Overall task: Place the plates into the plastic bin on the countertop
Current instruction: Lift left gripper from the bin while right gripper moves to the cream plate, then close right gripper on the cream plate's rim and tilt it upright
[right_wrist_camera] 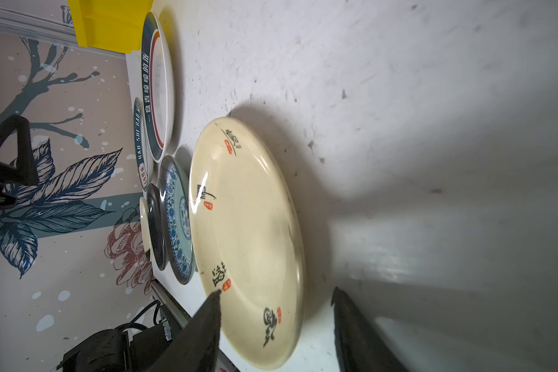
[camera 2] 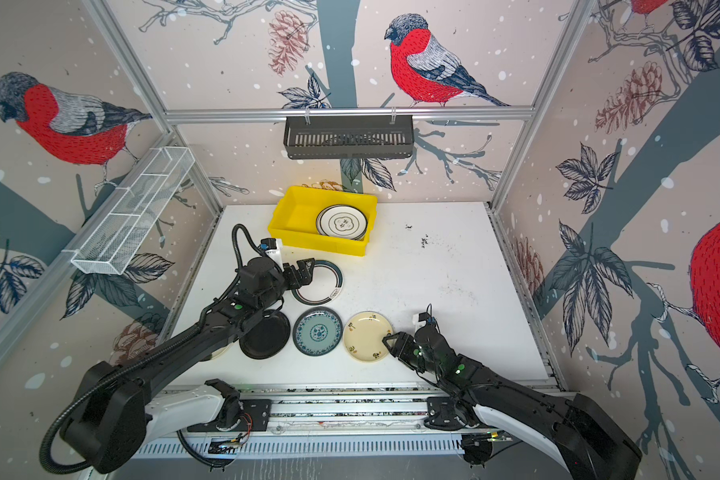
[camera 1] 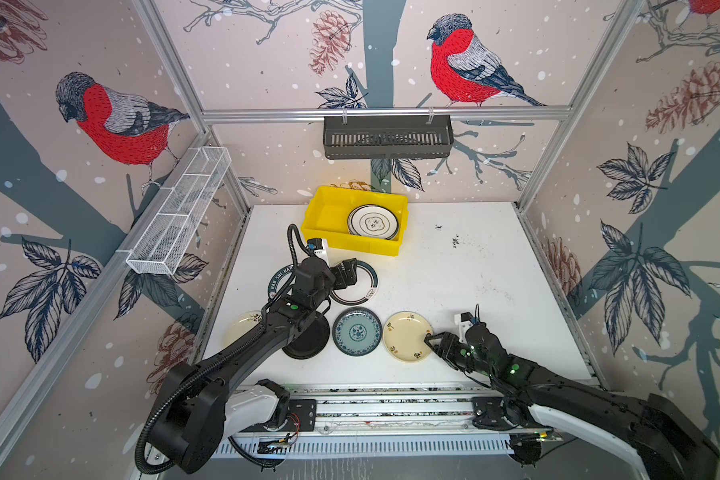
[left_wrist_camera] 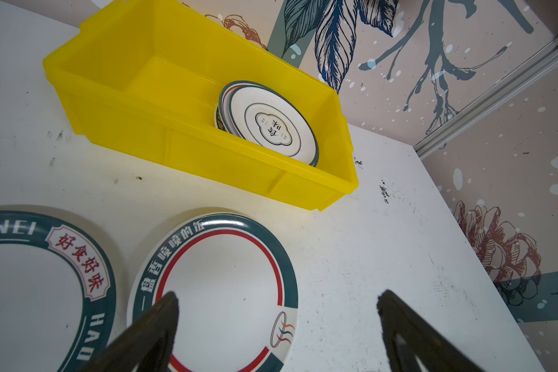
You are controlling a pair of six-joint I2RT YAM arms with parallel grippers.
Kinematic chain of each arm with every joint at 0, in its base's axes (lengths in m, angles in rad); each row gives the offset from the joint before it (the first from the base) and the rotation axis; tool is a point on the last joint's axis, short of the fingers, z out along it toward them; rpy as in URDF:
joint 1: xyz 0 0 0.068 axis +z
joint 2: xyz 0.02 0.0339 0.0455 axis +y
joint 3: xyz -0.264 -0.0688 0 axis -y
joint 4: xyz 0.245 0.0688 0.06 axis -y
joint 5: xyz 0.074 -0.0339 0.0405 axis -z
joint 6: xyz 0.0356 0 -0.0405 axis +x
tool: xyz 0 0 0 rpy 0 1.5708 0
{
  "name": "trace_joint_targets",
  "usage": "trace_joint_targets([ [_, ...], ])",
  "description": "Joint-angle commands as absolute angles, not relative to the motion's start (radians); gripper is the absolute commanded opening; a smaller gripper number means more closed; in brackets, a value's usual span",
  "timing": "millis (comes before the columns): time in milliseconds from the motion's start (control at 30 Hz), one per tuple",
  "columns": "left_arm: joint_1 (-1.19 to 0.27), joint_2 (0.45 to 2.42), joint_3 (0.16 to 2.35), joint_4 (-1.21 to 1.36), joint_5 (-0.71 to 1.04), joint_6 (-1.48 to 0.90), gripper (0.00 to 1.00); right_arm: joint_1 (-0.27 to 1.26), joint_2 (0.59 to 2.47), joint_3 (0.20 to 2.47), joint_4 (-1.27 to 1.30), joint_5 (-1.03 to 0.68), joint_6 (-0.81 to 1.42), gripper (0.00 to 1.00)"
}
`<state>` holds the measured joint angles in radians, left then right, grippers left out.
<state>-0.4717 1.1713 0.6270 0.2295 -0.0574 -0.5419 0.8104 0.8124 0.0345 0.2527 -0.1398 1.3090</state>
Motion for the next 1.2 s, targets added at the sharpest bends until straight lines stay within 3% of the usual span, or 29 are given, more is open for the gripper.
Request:
trace_joint_targets([
  [0, -0.471, 1.172, 0.608, 0.301, -0.073, -0.555, 0.96, 0.827, 0.84, 0.026, 0.325, -0.117, 1.343, 0.57],
  [133, -0.471, 1.195, 0.604, 0.32, -0.05, -0.557, 0.96, 0.847, 0.906, 0.041, 0.364, -0.112, 1.351, 0.56],
  [467, -0.471, 1.229, 0.6, 0.364, 0.013, -0.558, 0.95, 0.894, 1.106, 0.087, 0.466, -0.124, 1.389, 0.35],
  [600, -0.471, 1.23, 0.591, 0.371, 0.031, -0.563, 0.94, 0.899, 1.147, 0.096, 0.488, -0.12, 1.414, 0.31],
  [800, -0.471, 1.235, 0.577, 0.388, 0.052, -0.57, 0.94, 0.905, 1.131, 0.104, 0.456, -0.087, 1.438, 0.15],
  [1167, -0.471, 1.257, 0.566, 0.397, 0.085, -0.572, 0.92, 0.914, 1.012, 0.085, 0.374, 0.007, 1.489, 0.05],
])
